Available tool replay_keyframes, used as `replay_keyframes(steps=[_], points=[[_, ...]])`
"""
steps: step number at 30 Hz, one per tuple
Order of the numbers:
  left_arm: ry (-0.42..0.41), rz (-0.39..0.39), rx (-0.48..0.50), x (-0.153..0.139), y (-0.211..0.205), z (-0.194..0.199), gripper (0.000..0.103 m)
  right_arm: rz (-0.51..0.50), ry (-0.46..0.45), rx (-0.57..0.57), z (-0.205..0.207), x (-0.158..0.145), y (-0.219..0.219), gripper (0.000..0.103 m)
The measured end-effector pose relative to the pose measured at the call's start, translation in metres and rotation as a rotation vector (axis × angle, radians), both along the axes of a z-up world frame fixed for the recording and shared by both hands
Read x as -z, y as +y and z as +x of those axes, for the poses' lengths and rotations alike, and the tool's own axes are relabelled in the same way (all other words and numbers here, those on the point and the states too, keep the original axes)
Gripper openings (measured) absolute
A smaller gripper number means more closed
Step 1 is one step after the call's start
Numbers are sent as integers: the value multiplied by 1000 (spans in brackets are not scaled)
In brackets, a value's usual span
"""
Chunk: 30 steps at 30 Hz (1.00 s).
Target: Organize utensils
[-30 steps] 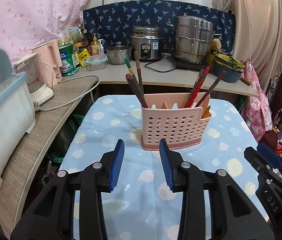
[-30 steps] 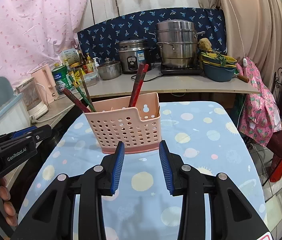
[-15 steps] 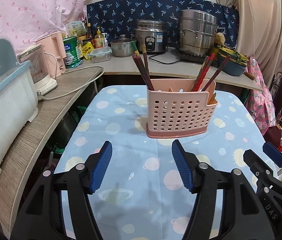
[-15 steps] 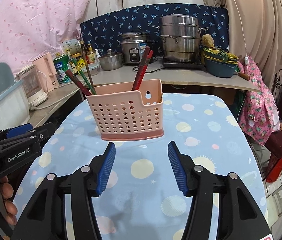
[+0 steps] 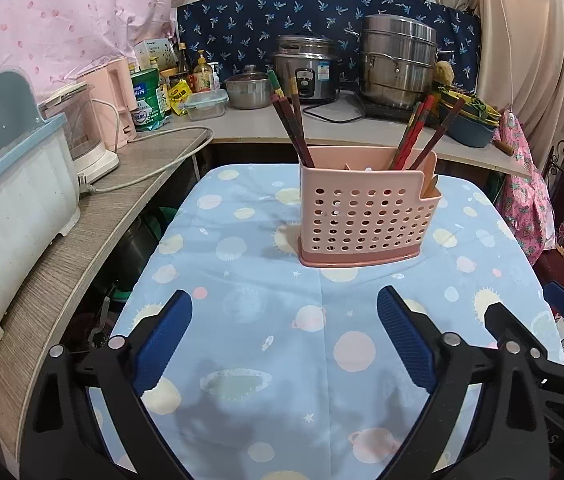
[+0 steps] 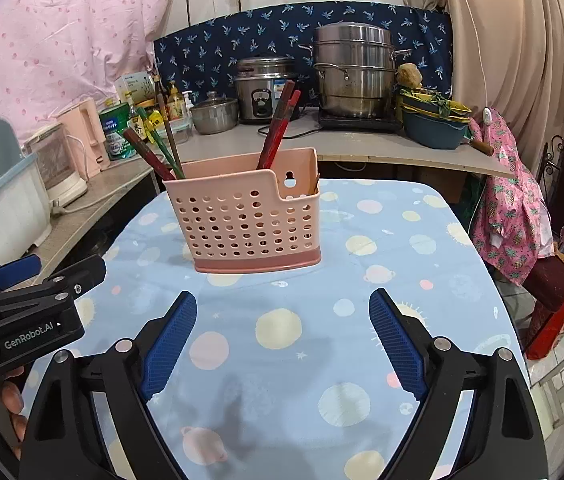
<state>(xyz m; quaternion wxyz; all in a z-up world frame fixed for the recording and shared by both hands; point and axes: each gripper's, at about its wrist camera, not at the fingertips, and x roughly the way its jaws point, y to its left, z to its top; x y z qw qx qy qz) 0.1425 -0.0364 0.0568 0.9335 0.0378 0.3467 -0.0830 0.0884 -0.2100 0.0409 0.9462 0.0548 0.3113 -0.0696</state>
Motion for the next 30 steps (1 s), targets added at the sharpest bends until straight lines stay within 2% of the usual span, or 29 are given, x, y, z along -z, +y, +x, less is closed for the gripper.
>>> replay_keyframes(steps=[7, 9, 30], points=[[35, 9, -7, 9, 0, 5, 95, 6, 36, 6, 6, 8, 1, 91], [47, 12, -12, 12, 1, 6, 95, 10, 43, 10, 7, 9, 0, 96], [63, 32, -34, 19, -1, 21, 95, 6, 49, 35, 19, 11, -8, 96]])
